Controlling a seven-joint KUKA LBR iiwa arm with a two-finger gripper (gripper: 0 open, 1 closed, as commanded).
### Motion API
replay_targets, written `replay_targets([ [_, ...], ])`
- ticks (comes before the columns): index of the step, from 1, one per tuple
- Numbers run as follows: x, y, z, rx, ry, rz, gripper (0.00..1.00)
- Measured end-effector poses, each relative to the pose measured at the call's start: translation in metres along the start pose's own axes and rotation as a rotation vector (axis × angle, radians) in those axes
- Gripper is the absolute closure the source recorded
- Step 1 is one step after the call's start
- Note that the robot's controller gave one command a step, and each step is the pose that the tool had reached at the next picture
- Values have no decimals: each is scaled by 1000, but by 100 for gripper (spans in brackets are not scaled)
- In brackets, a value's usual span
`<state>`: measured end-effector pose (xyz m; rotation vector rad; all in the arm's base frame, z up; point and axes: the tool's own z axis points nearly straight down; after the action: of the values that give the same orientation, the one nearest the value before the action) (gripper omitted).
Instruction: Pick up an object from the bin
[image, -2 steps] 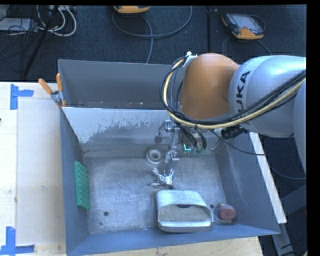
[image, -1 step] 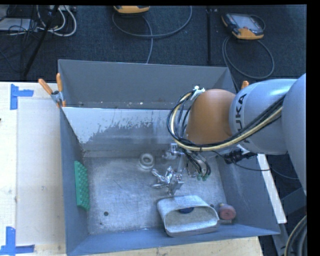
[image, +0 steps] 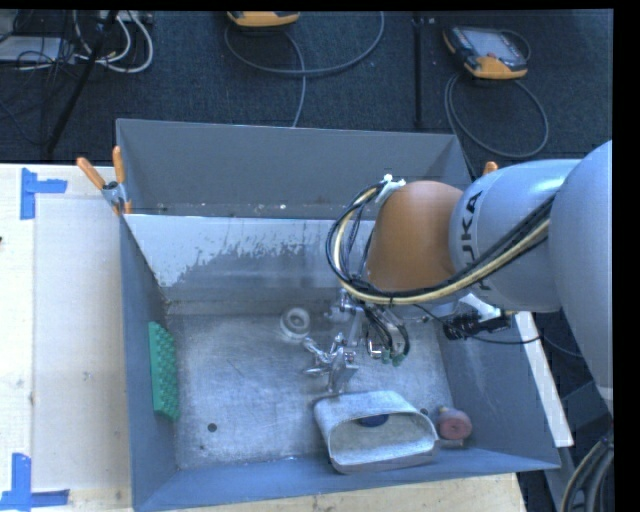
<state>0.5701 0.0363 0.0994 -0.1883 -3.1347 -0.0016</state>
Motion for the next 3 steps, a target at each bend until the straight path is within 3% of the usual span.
replay_targets([
  [1,8,0,0,1,2,162,0],
  [2,4,0,27,-2,-4,282,0],
  [3,28,11,26,-4,-11,568,0],
])
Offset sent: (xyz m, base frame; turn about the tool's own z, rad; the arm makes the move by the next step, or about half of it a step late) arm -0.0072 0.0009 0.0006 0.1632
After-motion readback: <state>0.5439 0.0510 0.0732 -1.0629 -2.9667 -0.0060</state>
